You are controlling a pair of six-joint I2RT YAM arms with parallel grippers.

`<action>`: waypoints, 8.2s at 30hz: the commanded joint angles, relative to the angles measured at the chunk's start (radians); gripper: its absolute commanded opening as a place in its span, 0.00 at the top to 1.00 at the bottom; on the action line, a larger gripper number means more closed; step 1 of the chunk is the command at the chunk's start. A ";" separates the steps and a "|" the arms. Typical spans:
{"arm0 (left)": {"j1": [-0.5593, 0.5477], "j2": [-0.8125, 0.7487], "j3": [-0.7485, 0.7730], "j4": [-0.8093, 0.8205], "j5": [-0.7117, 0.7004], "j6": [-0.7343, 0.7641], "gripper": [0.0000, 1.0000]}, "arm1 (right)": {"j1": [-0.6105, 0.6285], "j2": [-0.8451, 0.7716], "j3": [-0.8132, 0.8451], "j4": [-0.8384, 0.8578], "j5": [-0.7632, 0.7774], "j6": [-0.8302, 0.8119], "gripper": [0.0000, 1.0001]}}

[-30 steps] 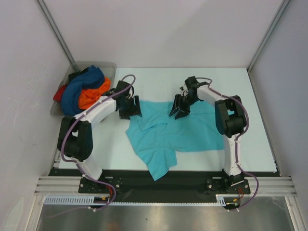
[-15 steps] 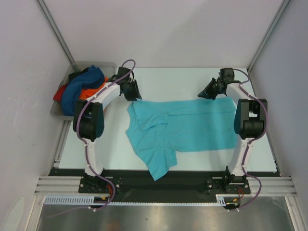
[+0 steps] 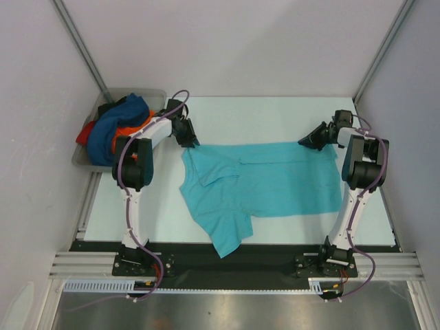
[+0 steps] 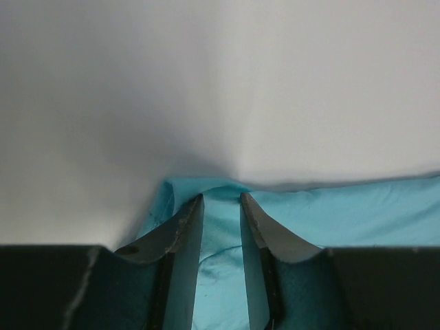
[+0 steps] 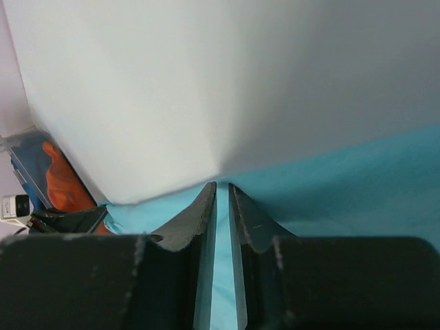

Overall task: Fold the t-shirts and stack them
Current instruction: Fold the tshirt

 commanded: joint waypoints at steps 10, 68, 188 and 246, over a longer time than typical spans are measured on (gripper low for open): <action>-0.007 0.104 0.319 -0.224 -0.205 0.146 0.51 | -0.065 0.024 0.281 -0.393 0.201 -0.206 0.57; -0.789 -1.134 -1.373 0.371 0.086 -0.687 0.53 | 0.151 -0.949 -0.559 -0.535 0.169 -0.293 0.26; -0.450 -1.068 -1.020 -0.005 0.234 -0.229 1.00 | -0.266 -1.047 -0.771 -0.454 0.711 -0.069 0.47; -0.430 -1.045 -0.942 0.046 0.057 -0.133 1.00 | -0.013 -0.700 -0.446 -0.176 0.286 -0.082 0.29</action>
